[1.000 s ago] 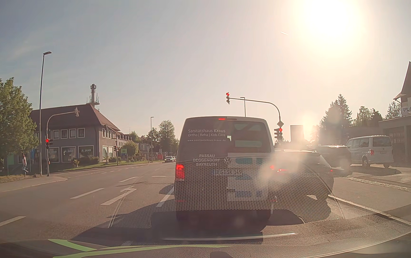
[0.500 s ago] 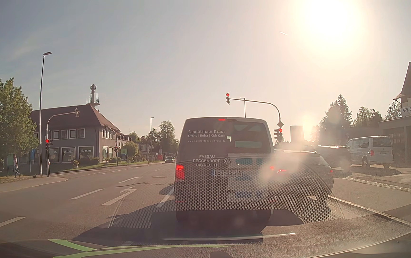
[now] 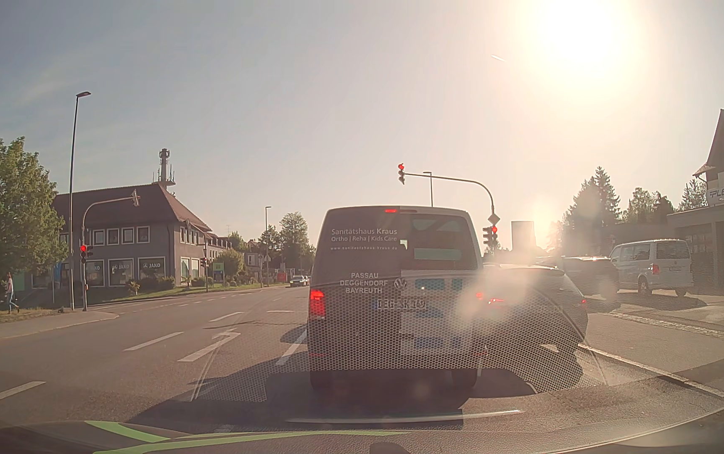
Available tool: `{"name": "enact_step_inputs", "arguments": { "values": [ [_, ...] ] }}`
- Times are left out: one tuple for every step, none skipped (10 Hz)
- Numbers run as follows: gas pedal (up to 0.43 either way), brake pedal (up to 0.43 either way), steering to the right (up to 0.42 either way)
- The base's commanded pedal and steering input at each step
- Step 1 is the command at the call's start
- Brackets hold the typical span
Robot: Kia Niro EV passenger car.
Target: Follow the waypoints while adhering to traffic rules and regulations
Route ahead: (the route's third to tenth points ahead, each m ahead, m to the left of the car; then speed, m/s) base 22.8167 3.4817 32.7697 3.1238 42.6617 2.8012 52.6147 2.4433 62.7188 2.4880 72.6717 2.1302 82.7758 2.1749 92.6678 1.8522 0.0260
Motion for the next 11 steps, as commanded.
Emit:
{"name": "enact_step_inputs", "arguments": {
  "values": [
    [0.0, 0.287, 0.005],
    [0.0, 0.287, 0.005],
    [0.0, 0.293, 0.005],
    [0.0, 0.293, 0.005],
    [0.0, 0.293, 0.005],
    [0.0, 0.299, 0.005],
    [0.0, 0.299, 0.005],
    [0.0, 0.305, 0.005],
    [0.0, 0.305, 0.005],
    [0.0, 0.311, 0.005],
    [0.0, 0.311, 0.005]
  ]
}}
